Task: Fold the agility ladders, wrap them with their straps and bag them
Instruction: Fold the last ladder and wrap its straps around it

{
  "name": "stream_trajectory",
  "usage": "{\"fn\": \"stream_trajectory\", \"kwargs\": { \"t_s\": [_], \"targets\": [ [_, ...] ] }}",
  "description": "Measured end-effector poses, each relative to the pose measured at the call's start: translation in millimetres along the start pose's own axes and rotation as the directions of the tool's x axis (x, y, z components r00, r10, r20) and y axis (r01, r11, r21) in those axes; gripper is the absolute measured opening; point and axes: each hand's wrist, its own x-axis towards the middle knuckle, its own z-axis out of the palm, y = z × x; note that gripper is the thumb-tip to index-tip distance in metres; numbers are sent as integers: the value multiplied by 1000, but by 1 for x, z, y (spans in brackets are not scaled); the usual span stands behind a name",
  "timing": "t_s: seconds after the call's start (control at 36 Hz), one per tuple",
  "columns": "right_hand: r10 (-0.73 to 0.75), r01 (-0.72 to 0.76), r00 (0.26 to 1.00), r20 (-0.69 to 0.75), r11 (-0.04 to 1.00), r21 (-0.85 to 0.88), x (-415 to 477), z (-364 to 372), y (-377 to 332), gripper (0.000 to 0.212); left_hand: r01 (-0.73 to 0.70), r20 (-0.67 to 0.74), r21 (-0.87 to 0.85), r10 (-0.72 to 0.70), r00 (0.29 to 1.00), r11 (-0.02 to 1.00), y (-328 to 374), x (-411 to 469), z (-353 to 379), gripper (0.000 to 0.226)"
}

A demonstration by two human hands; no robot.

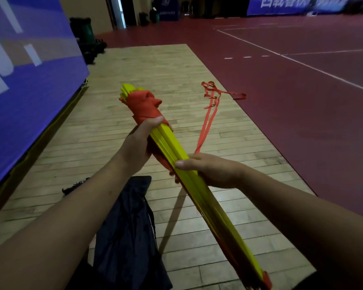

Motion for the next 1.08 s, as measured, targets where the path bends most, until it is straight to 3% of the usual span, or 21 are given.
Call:
{"fn": "stream_trajectory", "kwargs": {
  "t_s": [0.08, 0.19, 0.28, 0.33, 0.39, 0.44, 0.5, 0.56, 0.58, 0.64, 0.75, 0.83, 0.89, 0.97, 1.08],
  "targets": [
    [-7, -1, 997, 74, 994, 110, 0, 4, 4, 34, -5, 73, 29, 3, 997, 1000, 2, -2, -6, 36],
    [-65, 53, 996, 60, 981, 187, 1, 9, 5, 57, 42, 89, 14, -43, 995, 999, 4, 0, -20, 56],
    [-79, 76, 997, 5, 975, 211, -1, 9, 3, 58, 106, 134, 16, -107, 985, 994, 5, 1, -23, 71],
    [-82, 89, 995, -49, 984, 158, -3, 8, 1, 55, 179, 140, 167, -203, 969, 970, 4, -3, -21, 67],
    [-81, 88, 987, -138, 995, 44, -5, 9, 0, 47, 238, 125, 374, -303, 945, 896, 2, -4, -20, 83],
    [-95, 69, 964, -246, 991, -112, -4, 13, 2, 43, 272, 90, 429, -341, 936, 861, -2, -5, -16, 83],
    [-151, 1, 927, -343, 916, -402, 1, 19, 3, 41, 318, 23, 321, -342, 939, 892, -10, -6, -8, 65],
    [-238, -114, 889, -392, 713, -692, 6, 26, 6, 32, 347, -72, 125, -340, 938, 930, -19, -8, 3, 49],
    [-287, -147, 872, -396, 617, -773, 8, 30, 8, 26, 339, -125, 45, -332, 935, 940, -24, -8, 7, 45],
    [-363, -143, 851, -379, 534, -833, 10, 32, 13, 22, 299, -203, -7, -294, 934, 954, -30, -8, 12, 40],
    [-364, -55, 869, -334, 601, -797, 10, 23, 12, 19, 193, -189, 90, -174, 966, 977, -29, -5, 8, 42],
    [-299, 12, 905, -303, 729, -684, 4, 10, 3, 22, 74, -78, 143, -64, 995, 987, -24, -4, 1, 41],
    [-213, 60, 954, -208, 822, -566, 0, 2, -2, 22, 5, 32, 123, -9, 999, 992, -21, -4, -2, 41],
    [-162, 114, 984, -71, 888, -446, -4, -2, -1, 23, -39, 146, 72, 29, 989, 997, -17, -6, -3, 40],
    [-159, 121, 984, -80, 926, -357, -3, 0, 5, 17, -42, 167, 56, 32, 985, 998, -16, -5, -11, 34]
  ]
}}
